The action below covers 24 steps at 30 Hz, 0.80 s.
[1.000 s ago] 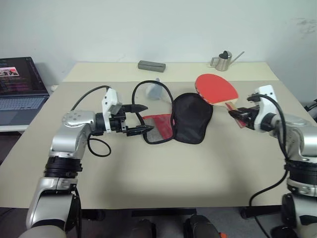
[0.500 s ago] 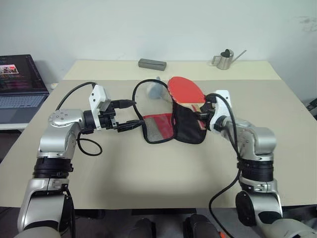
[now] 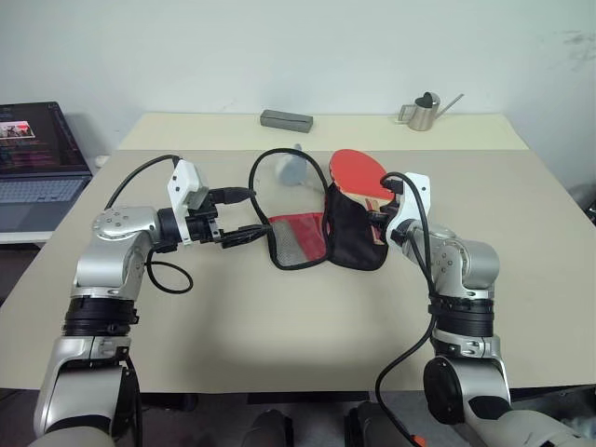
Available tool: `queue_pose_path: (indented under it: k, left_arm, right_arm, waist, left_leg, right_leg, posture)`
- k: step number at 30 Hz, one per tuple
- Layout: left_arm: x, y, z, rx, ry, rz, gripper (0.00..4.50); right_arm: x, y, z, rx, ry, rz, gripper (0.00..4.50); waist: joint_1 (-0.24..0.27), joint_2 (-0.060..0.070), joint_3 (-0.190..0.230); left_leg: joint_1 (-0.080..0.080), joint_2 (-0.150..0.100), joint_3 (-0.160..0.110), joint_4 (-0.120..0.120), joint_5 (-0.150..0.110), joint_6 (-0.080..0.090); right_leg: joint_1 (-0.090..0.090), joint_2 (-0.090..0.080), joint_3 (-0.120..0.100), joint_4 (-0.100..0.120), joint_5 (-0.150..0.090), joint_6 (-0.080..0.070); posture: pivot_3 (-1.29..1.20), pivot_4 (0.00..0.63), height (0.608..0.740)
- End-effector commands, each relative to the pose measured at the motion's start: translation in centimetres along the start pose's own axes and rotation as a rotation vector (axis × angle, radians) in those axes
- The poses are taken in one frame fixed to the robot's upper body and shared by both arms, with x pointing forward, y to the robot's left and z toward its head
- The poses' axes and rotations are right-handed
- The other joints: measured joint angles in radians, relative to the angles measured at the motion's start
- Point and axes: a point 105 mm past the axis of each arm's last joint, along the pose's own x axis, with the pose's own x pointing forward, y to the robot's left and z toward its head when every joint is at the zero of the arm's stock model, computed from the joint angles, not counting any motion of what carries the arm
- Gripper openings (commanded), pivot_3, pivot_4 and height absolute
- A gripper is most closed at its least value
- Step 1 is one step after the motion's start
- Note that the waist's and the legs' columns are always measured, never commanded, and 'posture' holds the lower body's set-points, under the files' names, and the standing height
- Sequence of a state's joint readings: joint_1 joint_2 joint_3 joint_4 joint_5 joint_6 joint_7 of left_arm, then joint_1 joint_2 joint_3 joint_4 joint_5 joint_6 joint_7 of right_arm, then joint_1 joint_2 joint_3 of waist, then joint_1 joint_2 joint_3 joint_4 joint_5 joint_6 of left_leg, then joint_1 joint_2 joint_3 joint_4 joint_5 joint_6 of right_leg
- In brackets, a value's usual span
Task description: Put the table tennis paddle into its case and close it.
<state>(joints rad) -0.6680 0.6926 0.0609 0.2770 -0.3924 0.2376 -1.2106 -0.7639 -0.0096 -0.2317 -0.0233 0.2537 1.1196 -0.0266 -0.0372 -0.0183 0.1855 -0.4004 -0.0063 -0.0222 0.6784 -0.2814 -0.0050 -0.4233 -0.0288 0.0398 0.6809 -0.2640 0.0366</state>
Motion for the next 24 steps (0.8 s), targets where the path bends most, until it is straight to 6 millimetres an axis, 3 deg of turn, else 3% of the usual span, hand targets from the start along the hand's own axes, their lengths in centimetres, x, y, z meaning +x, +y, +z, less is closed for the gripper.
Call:
queue_pose_path:
  k: [1, 10, 24]
  left_arm:
    - [0.1, 0.2, 1.5, 0.052, -0.035, -0.001, 4.50]
    - [0.1, 0.1, 1.5, 0.052, -0.038, -0.009, 4.50]
    - [-0.1, 0.2, 1.4, 0.054, -0.033, -0.003, 4.50]
  right_arm:
    - [-0.5, 1.2, 1.3, -0.015, -0.083, 0.019, 1.08]
    - [0.2, 1.8, -1.4, -0.036, -0.030, 0.005, 1.08]
    - [0.7, 2.3, -2.2, -0.050, -0.025, -0.001, 1.08]
  waist:
    - [-0.002, 0.000, 0.000]
    - [-0.012, 0.000, 0.000]
    - [-0.016, 0.000, 0.000]
  left_leg:
    - [0.000, 0.000, 0.000, 0.000, 0.000, 0.000]
    - [0.000, 0.000, 0.000, 0.000, 0.000, 0.000]
    - [0.000, 0.000, 0.000, 0.000, 0.000, 0.000]
  right_leg:
    - [0.000, 0.000, 0.000, 0.000, 0.000, 0.000]
    - [0.000, 0.000, 0.000, 0.000, 0.000, 0.000]
    - [0.000, 0.000, 0.000, 0.000, 0.000, 0.000]
  posture:
    - [0.00, 0.150, 0.740]
    - [0.00, 0.150, 0.740]
    - [0.00, 0.150, 0.740]
